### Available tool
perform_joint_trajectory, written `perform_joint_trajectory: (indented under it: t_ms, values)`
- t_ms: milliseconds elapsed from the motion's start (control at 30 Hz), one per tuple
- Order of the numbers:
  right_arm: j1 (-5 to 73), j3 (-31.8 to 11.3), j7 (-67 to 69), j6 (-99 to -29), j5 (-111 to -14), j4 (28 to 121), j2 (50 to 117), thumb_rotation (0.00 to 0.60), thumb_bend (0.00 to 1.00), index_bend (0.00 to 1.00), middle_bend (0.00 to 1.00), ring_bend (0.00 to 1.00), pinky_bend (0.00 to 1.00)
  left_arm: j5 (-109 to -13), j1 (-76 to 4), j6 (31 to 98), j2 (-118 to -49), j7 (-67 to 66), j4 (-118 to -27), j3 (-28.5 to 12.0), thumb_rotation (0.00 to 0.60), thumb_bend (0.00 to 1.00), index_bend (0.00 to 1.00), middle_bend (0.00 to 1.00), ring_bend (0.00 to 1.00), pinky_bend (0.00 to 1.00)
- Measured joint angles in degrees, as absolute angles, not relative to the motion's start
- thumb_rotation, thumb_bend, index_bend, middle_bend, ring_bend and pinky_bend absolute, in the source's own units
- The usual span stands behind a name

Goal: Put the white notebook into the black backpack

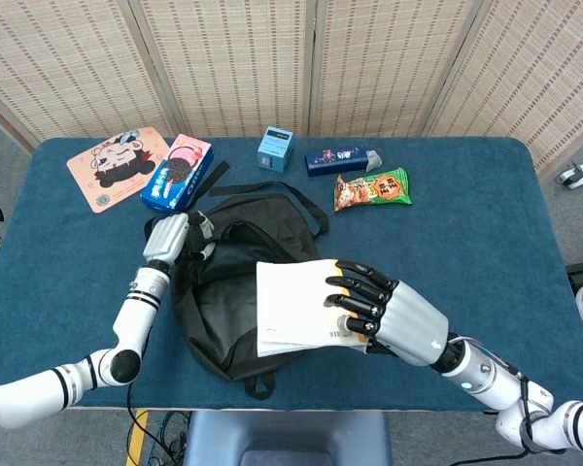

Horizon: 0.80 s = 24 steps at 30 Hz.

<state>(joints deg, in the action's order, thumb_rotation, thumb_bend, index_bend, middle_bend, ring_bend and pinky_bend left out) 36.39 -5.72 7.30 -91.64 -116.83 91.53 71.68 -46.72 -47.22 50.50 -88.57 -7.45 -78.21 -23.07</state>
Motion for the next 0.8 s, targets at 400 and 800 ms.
perform_joint_trajectory:
  t_ms: [400, 800]
  values:
    - [40.46, -4.29, 9.96, -85.23, -116.93, 88.24, 78.28, 0.600, 0.61, 0.69, 0.42, 0.24, 0.19, -42.64, -49.01, 49.60, -86.97, -7.99, -78.90, -24.07, 0.600, 0.55, 0.80, 0.39, 0.32, 0.18]
    - [45.54, -4.10, 11.82, -79.52, -115.26, 76.17, 87.45, 0.600, 0.61, 0.70, 0.43, 0.24, 0.19, -39.38, -49.25, 48.81, -83.13, -8.10, -83.41, -23.78, 0.600, 0.55, 0.80, 0.39, 0.32, 0.18]
